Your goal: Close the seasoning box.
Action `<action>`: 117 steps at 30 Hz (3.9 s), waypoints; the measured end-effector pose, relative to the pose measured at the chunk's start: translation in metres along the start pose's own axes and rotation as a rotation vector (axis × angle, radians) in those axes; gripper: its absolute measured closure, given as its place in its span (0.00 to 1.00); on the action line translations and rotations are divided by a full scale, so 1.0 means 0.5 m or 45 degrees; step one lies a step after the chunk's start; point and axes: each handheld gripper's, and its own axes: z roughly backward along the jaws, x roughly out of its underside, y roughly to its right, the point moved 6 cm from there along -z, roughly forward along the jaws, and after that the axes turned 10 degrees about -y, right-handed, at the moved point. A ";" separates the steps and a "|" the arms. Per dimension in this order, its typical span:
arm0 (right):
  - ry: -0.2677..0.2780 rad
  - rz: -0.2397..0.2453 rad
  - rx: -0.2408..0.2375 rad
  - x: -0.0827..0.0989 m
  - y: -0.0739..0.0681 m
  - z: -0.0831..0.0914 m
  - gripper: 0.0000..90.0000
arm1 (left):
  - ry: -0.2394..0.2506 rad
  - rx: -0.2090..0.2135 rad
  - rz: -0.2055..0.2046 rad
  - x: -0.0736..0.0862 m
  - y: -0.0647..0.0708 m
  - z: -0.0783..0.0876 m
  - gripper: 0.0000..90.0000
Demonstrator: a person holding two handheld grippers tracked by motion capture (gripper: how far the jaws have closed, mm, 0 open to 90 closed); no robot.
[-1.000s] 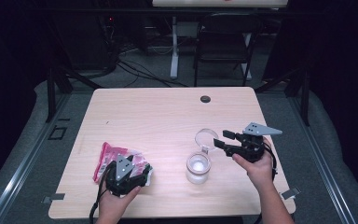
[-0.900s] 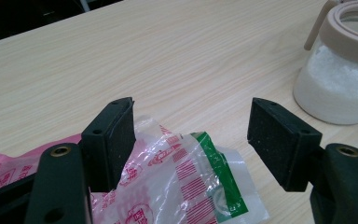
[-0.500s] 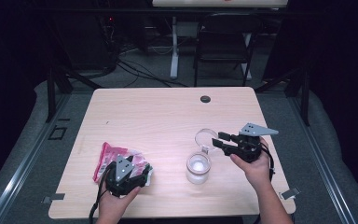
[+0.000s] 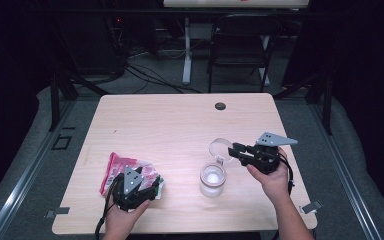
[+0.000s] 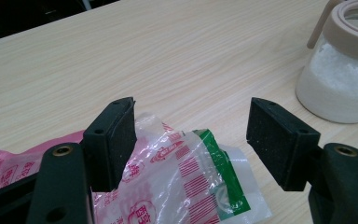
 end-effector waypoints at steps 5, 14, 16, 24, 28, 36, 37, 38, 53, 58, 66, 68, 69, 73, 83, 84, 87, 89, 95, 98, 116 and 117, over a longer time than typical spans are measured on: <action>-0.001 0.009 -0.002 0.000 -0.002 0.001 0.77 | -0.003 -0.002 -0.001 0.000 0.000 -0.001 0.36; -0.007 0.029 0.010 -0.001 -0.007 0.002 0.77 | -0.003 -0.003 0.000 0.001 -0.001 0.000 0.36; -0.007 0.032 0.011 -0.001 -0.008 0.003 0.76 | -0.005 -0.003 -0.002 0.001 -0.001 0.000 0.36; -0.017 0.062 0.031 -0.002 -0.016 0.003 0.75 | -0.012 -0.001 -0.006 0.002 -0.002 0.000 0.36; -0.017 0.079 0.032 -0.002 -0.021 0.003 0.75 | -0.010 -0.001 -0.006 0.002 -0.001 -0.001 0.37; -0.022 0.096 0.036 -0.002 -0.032 0.004 0.73 | -0.004 -0.002 -0.003 0.001 -0.002 0.000 0.37; -0.023 0.101 0.035 -0.002 -0.033 0.004 0.73 | -0.004 -0.003 -0.003 0.001 -0.002 0.000 0.37; -0.024 0.107 0.037 -0.002 -0.034 0.004 0.73 | -0.005 -0.001 -0.003 0.001 -0.002 0.000 0.37; -0.031 0.157 0.061 0.002 -0.051 0.005 0.71 | -0.002 0.008 -0.010 -0.003 0.002 -0.003 0.37; -0.036 0.180 0.078 0.003 -0.057 0.005 0.70 | -0.003 0.012 -0.015 -0.005 0.003 -0.004 0.37; -0.042 0.203 0.089 0.006 -0.068 0.005 0.69 | -0.003 0.022 -0.020 -0.008 0.007 -0.009 0.37; -0.049 0.216 0.085 0.008 -0.071 0.005 0.68 | -0.002 0.024 -0.028 -0.010 0.008 -0.010 0.37; -0.049 0.220 0.091 0.008 -0.072 0.005 0.68 | -0.001 0.026 -0.027 -0.010 0.009 -0.010 0.37; -0.055 0.238 0.091 0.010 -0.078 0.005 0.67 | 0.000 0.031 -0.032 -0.013 0.012 -0.012 0.38; -0.067 0.285 0.108 0.013 -0.089 0.002 0.66 | -0.005 0.046 -0.047 -0.017 0.020 -0.017 0.39; -0.069 0.286 0.111 0.013 -0.090 0.002 0.65 | -0.004 0.047 -0.047 -0.017 0.020 -0.017 0.39; -0.077 0.288 0.117 0.013 -0.092 0.002 0.65 | -0.004 0.051 -0.048 -0.017 0.021 -0.017 0.39; -0.083 0.293 0.120 0.012 -0.093 0.001 0.65 | -0.003 0.051 -0.052 -0.017 0.021 -0.016 0.40; -0.120 0.363 0.173 0.016 -0.102 -0.001 0.65 | 0.001 0.053 -0.054 -0.016 0.017 -0.014 0.40; -0.129 0.392 0.177 0.023 -0.106 -0.005 0.64 | -0.005 0.049 -0.061 -0.015 0.017 -0.015 0.40; -0.130 0.486 0.222 0.046 -0.125 -0.014 0.59 | -0.010 0.045 -0.059 -0.012 0.013 -0.014 0.40; -0.130 0.489 0.222 0.047 -0.125 -0.014 0.59 | -0.010 0.045 -0.059 -0.012 0.013 -0.014 0.40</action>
